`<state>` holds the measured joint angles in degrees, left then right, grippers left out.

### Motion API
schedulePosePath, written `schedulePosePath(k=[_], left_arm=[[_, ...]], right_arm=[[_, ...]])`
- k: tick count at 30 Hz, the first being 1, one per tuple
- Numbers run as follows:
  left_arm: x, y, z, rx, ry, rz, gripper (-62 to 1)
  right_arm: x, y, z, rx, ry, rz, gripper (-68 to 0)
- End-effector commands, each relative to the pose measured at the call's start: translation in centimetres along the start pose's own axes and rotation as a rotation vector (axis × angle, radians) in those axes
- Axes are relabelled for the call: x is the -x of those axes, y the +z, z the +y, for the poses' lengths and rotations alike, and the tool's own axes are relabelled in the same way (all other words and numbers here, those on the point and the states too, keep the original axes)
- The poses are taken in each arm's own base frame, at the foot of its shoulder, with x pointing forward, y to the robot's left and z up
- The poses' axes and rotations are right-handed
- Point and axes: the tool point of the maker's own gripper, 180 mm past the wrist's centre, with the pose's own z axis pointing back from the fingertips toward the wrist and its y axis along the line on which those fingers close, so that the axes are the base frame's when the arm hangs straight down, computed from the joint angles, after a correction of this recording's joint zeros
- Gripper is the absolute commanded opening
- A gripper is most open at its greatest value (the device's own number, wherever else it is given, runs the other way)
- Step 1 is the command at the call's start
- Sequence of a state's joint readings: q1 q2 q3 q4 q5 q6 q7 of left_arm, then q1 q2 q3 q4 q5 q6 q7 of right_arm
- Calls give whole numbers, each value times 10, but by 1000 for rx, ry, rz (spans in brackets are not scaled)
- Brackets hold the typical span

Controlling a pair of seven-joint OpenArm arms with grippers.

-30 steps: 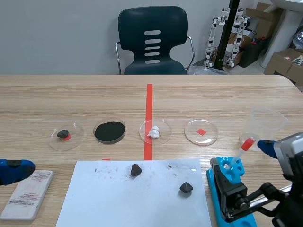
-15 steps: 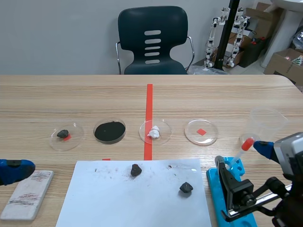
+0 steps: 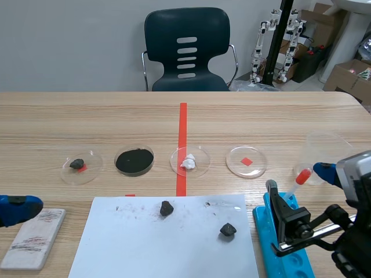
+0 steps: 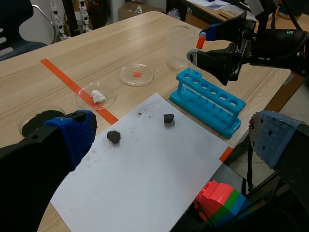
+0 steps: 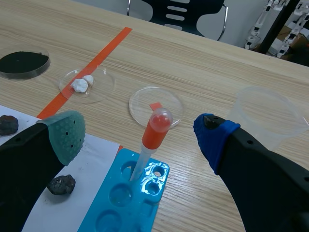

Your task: Pick up the dropper by the top with the right hand

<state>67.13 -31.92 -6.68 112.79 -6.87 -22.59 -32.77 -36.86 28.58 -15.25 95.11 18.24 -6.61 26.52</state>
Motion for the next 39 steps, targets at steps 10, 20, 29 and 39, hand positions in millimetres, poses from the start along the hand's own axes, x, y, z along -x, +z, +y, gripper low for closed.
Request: schedulePosePath(k=[10, 20, 29, 39], left_arm=[[-4, 0, -2, 4, 8, -17, 14], [-4, 0, -2, 4, 8, -17, 14], [-4, 0, -2, 4, 8, -17, 14], [-4, 0, -2, 4, 8, -17, 14]], right_arm=[[-9, -3, -1, -1, 5, -28, -208], [-8, -3, -1, -1, 4, -25, -252], [-6, -3, -1, -1, 5, -11, -331], [-3, -3, -1, -1, 5, 2, -403]])
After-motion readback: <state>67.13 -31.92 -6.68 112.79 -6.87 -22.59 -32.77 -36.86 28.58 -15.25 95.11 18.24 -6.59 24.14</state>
